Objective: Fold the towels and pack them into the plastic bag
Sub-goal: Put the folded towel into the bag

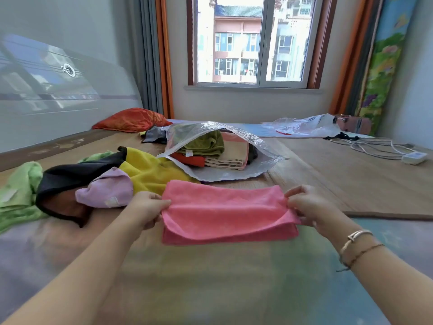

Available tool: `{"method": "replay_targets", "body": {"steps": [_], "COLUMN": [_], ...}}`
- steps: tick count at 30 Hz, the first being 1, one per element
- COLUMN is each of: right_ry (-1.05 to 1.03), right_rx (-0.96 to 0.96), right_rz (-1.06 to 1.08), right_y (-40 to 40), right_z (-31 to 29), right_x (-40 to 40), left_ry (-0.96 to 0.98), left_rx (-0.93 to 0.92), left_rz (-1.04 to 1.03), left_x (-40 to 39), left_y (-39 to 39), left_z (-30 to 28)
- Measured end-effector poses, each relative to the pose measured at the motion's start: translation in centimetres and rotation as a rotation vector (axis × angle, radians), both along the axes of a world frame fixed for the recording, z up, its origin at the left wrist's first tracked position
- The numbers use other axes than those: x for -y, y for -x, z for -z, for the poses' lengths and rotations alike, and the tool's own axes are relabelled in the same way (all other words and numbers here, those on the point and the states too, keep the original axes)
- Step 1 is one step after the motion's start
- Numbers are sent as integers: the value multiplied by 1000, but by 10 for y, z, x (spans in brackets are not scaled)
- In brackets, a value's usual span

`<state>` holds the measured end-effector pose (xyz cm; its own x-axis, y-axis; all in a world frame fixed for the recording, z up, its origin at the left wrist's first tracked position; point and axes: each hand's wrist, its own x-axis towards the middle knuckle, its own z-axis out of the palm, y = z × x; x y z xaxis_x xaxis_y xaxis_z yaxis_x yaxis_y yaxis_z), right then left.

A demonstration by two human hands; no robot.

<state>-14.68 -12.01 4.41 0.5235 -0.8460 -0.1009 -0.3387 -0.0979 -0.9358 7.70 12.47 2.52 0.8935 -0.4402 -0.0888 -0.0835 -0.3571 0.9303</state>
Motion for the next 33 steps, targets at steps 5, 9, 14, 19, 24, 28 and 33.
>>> {"method": "replay_targets", "body": {"steps": [5,9,14,19,24,28,33], "right_ry": [352,518,448,-148,-298,-149,-49], "right_rx": [-421,-605,-498,16,340,332,362], "right_rz": [-20,2,-11,-39,-118,-385,-549], "right_y": [-3,-3,-5,-7,-25,-43,-56], "right_z": [11,8,6,-4,-23,-35,-40], "right_x": [-9,-21,-28,-27,-47,-86,-109], "left_ry": [-267,-115,39,243,445,523,738], "left_rx": [233,91,-74,-178,-280,-326,-478], "left_rz": [-68,-73,22,27,99,271,431], "left_x": [2,6,5,7,16,27,36], "left_y": [3,1,12,27,57,81,92], "left_z": [29,29,25,2,-27,-40,-45]}}
